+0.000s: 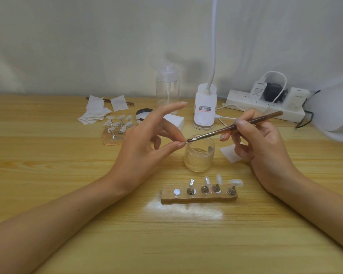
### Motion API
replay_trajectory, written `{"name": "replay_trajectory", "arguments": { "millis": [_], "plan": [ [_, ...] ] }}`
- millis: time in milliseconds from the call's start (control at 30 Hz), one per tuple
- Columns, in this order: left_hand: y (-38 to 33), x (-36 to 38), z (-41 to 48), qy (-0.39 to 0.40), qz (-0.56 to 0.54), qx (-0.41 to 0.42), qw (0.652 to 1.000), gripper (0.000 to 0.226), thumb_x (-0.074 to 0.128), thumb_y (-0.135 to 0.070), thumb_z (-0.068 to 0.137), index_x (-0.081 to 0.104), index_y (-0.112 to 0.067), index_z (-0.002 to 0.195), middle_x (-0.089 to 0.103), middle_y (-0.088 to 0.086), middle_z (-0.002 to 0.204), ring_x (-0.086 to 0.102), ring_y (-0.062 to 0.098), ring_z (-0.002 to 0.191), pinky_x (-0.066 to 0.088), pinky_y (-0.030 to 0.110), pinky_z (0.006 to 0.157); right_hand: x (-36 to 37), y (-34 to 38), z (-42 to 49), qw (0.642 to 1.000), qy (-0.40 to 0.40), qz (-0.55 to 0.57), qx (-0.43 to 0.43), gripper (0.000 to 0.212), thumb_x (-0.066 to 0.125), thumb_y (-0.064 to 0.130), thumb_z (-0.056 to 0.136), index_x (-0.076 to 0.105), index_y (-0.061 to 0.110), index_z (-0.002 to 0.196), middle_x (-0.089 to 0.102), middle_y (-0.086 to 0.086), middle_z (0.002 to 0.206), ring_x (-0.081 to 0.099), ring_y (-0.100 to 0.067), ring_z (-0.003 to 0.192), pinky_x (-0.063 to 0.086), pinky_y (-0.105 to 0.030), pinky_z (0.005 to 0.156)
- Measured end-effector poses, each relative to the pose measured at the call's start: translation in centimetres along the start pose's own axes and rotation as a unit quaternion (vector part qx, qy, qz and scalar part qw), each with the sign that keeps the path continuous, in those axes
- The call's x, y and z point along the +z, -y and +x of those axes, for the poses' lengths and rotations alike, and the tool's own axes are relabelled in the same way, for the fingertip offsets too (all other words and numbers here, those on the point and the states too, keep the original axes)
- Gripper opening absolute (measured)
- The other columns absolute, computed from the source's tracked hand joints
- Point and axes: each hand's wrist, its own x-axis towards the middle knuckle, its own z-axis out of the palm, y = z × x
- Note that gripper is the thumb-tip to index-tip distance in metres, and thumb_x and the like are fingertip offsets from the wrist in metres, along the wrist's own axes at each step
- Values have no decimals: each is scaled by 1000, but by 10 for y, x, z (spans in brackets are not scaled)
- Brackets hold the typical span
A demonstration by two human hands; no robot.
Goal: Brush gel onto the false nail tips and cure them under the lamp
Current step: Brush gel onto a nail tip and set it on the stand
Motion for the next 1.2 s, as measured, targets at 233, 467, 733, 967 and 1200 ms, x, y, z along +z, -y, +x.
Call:
{"name": "replay_trajectory", "arguments": {
  "millis": [233, 467, 733, 967, 1200],
  "plan": [
    [0, 1, -1, 0, -1, -5, 1000, 63, 77, -6, 87, 51, -21, 142, 72, -15, 83, 71, 13, 90, 48, 28, 63, -3, -2, 1, 1000, -9, 4, -3, 20, 52, 15, 99, 51, 20, 80, 69, -3, 70, 53, -7, 65, 33, -19, 47],
    [0, 2, -1, 5, 1, -12, 1000, 61, 77, -3, 87, 52, -19, 139, 70, -14, 80, 70, 11, 86, 47, 25, 62, -2, -2, 1, 1000, -20, 13, 0, 16, 55, 18, 94, 50, 20, 79, 68, -5, 69, 52, -6, 63, 31, -19, 46],
    [-1, 2, -1, 5, 8, -17, 1000, 61, 77, -5, 87, 50, -20, 140, 71, -10, 80, 68, 14, 81, 47, 32, 57, -3, -3, 1, 1000, -31, -1, 2, 22, 52, 11, 98, 51, 20, 77, 66, -2, 67, 59, -5, 68, 33, -17, 47],
    [0, 2, -1, 12, 13, -17, 1000, 60, 75, -4, 88, 50, -20, 140, 69, -11, 81, 68, 11, 83, 49, 34, 57, -2, -4, 1, 999, -29, -12, 9, 21, 52, 11, 98, 51, 19, 79, 68, -2, 68, 57, -4, 67, 33, -17, 47],
    [1, 2, -1, 12, 13, -15, 1000, 59, 74, -4, 89, 49, -20, 140, 68, -13, 81, 66, 11, 80, 47, 40, 57, -1, -4, 1, 1000, -13, -21, -3, 20, 53, 12, 98, 52, 19, 79, 68, -4, 69, 59, -4, 67, 33, -18, 47]
  ]
}}
